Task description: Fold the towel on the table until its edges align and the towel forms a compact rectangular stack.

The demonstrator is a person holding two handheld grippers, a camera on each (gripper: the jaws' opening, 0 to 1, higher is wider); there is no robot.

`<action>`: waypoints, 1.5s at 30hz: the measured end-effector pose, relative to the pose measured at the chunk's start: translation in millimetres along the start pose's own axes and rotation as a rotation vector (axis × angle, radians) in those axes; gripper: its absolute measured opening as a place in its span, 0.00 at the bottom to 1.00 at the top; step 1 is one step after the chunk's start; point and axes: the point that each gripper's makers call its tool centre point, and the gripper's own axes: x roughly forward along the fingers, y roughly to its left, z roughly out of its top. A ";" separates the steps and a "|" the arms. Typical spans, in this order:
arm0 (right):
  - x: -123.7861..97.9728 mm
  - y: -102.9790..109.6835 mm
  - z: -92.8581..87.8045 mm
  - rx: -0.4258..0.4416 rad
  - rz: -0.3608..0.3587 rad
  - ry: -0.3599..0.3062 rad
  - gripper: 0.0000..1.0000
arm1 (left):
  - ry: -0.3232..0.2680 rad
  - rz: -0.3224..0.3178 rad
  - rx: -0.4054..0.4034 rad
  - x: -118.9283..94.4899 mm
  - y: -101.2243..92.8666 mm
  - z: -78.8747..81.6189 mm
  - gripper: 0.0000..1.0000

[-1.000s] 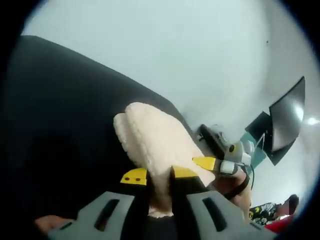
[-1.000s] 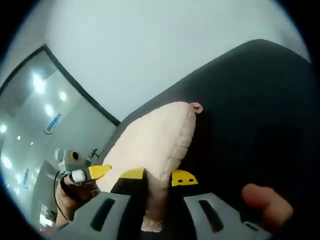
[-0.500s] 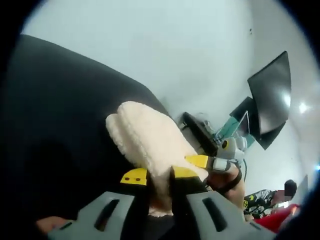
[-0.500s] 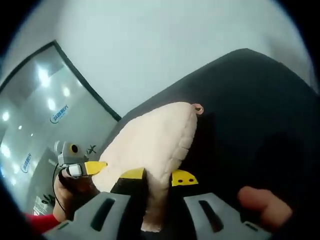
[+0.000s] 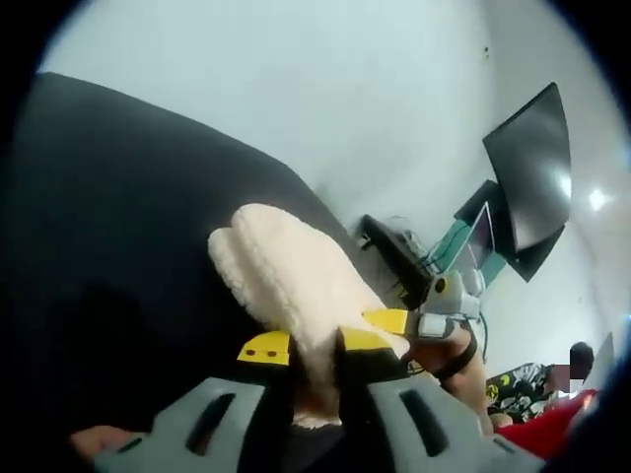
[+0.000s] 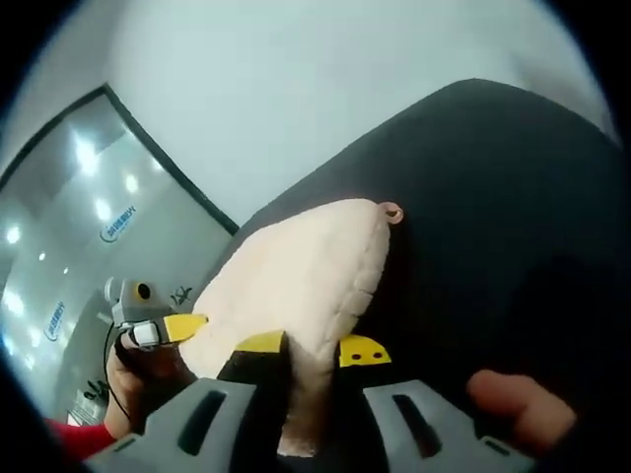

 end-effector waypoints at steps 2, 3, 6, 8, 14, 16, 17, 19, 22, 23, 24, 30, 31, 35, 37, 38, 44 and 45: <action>-0.6 0.5 0.2 -0.020 0.006 -0.023 0.17 | -0.001 -0.005 -0.005 -1.0 2.0 -3.0 0.20; -0.6 0.3 3.4 -0.086 0.009 -0.050 0.19 | 0.002 -0.004 0.013 -1.5 3.3 -4.5 0.21; -3.8 2.8 6.7 -0.295 -0.009 -0.091 0.26 | -0.003 0.002 0.129 -5.0 7.0 -7.5 0.25; -7.1 7.8 7.9 -0.361 0.003 -0.116 0.27 | -0.015 -0.017 0.146 -8.7 5.8 -8.6 0.28; -24.9 9.5 16.0 -0.545 -0.002 -0.242 0.35 | -0.072 0.008 0.354 -18.6 16.6 2.3 0.40; -34.7 9.8 17.5 -0.584 -0.013 -0.264 0.36 | -0.088 -0.001 0.358 -24.3 16.8 5.7 0.42; -39.1 9.4 17.4 -0.585 -0.007 -0.268 0.36 | -0.092 -0.005 0.364 -27.6 18.2 7.7 0.42; -45.9 5.6 17.6 -0.626 -0.005 -0.276 0.36 | -0.107 -0.012 0.406 -33.9 20.9 10.7 0.42; -53.2 -3.1 15.0 -0.657 0.021 -0.254 0.36 | -0.103 0.010 0.531 -42.2 30.7 9.3 0.42; -56.9 -4.9 14.1 -0.667 0.032 -0.253 0.36 | -0.099 0.013 0.582 -44.9 33.3 7.5 0.42; -61.8 -4.8 14.7 -0.712 0.043 -0.265 0.35 | -0.086 -0.008 0.679 -47.7 32.2 1.9 0.42; -75.0 2.9 18.3 -0.798 0.125 -0.326 0.30 | -0.055 -0.087 0.843 -66.7 40.0 -15.4 0.42; -74.2 4.6 17.1 -0.849 0.139 -0.330 0.30 | -0.094 -0.106 0.822 -71.3 37.4 -10.1 0.42; -75.5 11.6 15.3 -0.867 0.159 -0.339 0.32 | -0.220 -0.159 0.726 -89.7 40.2 12.3 0.40; -77.3 21.9 32.4 -0.865 0.180 -0.409 0.31 | -0.239 -0.148 0.727 -92.8 46.0 22.3 0.40; -77.0 25.3 43.8 -0.848 0.180 -0.445 0.31 | -0.247 -0.121 0.745 -91.3 50.9 29.1 0.40; -61.4 24.2 77.5 -0.770 0.244 -0.533 0.28 | -0.331 -0.130 0.737 -89.9 64.8 48.6 0.40; -60.0 25.2 79.4 -0.747 0.291 -0.561 0.28 | -0.292 -0.083 0.760 -89.5 74.9 48.6 0.39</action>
